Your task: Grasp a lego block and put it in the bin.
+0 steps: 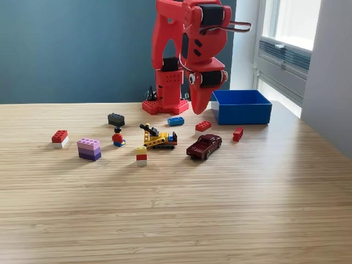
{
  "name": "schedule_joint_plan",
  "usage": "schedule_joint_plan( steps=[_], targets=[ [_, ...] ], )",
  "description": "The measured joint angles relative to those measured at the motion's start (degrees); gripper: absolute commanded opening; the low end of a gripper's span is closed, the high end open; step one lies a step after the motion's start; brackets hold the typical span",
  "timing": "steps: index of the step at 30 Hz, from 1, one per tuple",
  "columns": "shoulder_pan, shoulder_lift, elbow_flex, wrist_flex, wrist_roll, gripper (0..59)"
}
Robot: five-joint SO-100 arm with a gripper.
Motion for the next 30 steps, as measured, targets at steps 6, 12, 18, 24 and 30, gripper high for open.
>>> schedule_joint_plan(
  steps=[6, 12, 18, 24, 30],
  targets=[
    [-1.9, 0.0, 0.1, -0.1, 0.3, 0.1],
    [-3.6, 1.2, 1.9, -0.1, -1.8, 0.1],
    [-5.7, 8.1, 7.2, -1.8, -6.5, 0.3],
    [-7.3, 13.3, 11.5, -1.9, -13.8, 8.6],
    [-8.3, 14.6, 19.2, -4.7, -20.7, 12.7]
  ],
)
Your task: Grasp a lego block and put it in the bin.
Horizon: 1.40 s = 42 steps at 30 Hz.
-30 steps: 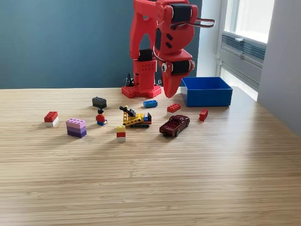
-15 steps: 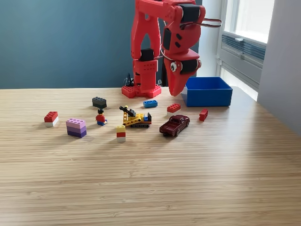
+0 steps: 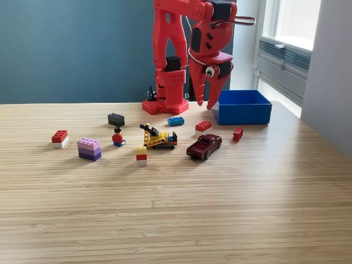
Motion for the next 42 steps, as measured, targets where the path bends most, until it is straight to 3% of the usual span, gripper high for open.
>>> schedule_joint_plan(
  steps=[6, 19, 31, 34, 42],
  targets=[
    [0.0, 0.1, 5.5, -4.8, -4.6, 14.4],
    [0.0, 0.1, 10.5, -7.4, -13.0, 20.1],
    [0.0, 0.1, 17.1, -18.2, -15.8, 22.1],
    [0.0, 0.1, 18.4, -20.0, -15.9, 19.6],
    [0.0, 0.1, 20.7, -21.8, -15.7, 3.0]
  ],
)
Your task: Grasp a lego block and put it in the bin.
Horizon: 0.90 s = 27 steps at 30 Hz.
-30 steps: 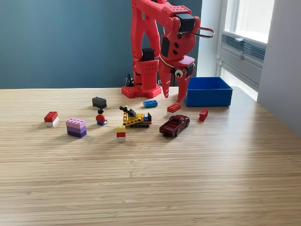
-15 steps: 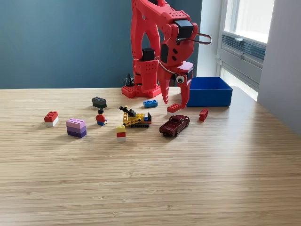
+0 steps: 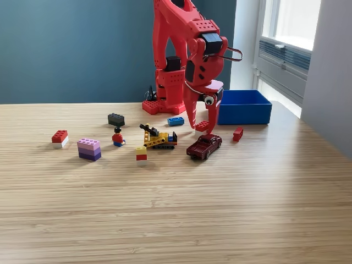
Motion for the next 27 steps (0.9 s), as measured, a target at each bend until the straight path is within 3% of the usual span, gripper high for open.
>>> schedule_joint_plan(
  steps=[2, 11, 27],
  targets=[
    [0.0, 0.1, 0.5, -1.0, 1.2, 0.0],
    [-0.1, 0.1, -1.8, -1.4, 9.8, 0.0],
    [-7.2, 0.1, -33.2, 22.3, 26.1, 0.0]
  ],
)
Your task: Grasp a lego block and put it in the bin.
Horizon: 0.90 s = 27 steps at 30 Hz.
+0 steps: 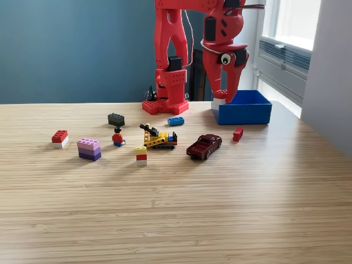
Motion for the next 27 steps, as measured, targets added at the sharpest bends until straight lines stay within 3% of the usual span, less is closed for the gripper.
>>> schedule_joint_plan(
  steps=[15, 27],
  targets=[
    [-27.5, 0.0, -1.0, 2.5, 12.8, 0.0],
    [-40.7, 0.0, 3.2, 2.5, 14.2, 0.2]
  ],
)
